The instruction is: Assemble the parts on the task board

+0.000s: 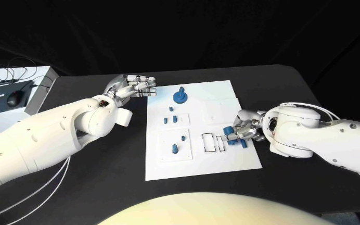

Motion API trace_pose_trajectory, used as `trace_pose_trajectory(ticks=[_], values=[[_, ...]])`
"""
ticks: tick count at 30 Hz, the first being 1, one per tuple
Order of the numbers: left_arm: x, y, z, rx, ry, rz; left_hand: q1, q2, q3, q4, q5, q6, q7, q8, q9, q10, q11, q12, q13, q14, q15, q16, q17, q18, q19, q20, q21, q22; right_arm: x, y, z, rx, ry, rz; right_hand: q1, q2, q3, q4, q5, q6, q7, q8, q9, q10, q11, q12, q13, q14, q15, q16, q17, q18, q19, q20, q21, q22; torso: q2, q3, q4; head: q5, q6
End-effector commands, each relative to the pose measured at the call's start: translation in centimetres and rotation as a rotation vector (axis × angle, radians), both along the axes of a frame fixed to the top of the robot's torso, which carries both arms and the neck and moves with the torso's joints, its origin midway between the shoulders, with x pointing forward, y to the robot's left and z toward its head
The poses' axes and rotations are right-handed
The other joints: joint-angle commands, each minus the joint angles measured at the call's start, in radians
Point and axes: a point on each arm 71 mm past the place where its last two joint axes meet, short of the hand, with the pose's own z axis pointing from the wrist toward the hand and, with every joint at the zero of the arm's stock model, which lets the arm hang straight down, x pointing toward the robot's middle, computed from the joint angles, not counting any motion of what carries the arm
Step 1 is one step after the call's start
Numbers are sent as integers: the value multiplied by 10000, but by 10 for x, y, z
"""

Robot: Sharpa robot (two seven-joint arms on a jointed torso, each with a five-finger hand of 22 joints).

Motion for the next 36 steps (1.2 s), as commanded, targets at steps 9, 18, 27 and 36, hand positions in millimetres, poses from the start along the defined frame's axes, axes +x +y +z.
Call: trace_pose_trajectory(ticks=[9, 18, 27, 36], values=[[-1, -3, 0, -144, 48, -201, 13, 45, 6, 81, -2, -55, -2, 0, 11, -48, 13, -12, -9, -60, 14, -13, 16, -77, 42, 44, -6, -21, -4, 8, 15, 1729, 703, -1113, 27, 30, 770, -721, -21, 54, -5, 46, 22, 44, -67, -13, -16, 34, -46, -27, -18, -130, 347, -74, 93, 1208, 1, -10, 11, 17, 12], [-1, -4, 0, -146, 58, -217, 31, 40, 17, 74, 0, -55, -2, 1, 12, -47, 13, -11, -9, -63, 13, -14, 16, -77, 44, 41, -3, -34, -8, 27, 11, 2135, 1158, -942, 6, 25, 780, -778, -62, 38, 4, 46, 20, 13, -60, -54, -43, 27, -41, -49, -36, -131, 330, -71, 84, 1204, 1, -14, 0, 42, -2], [-1, -4, 0, -150, 65, -238, 31, 40, 17, 74, 0, -55, -2, 1, 12, -47, 13, -11, -9, -63, 13, -14, 16, -77, 44, 41, -3, -34, -12, 39, -7, 1884, 1370, -582, -32, 41, 778, -808, -128, 23, 13, 47, 17, -20, -52, -107, -85, 23, -35, -83, -65, -125, 311, -65, 24, 1189, 10, 0, 1, 27, 25], [-1, -3, 0, -138, 70, -228, 31, 40, 17, 74, 0, -55, -2, 1, 12, -47, 13, -11, -9, -63, 13, -14, 16, -77, 44, 41, -3, -34, -11, 44, -11, 1665, 1086, -372, -27, 51, 785, -830, -125, 26, 8, 54, 18, -16, -55, -101, -88, 24, -37, -90, -70, -124, 310, -66, 26, 1189, 11, -1, -3, 66, 5]])
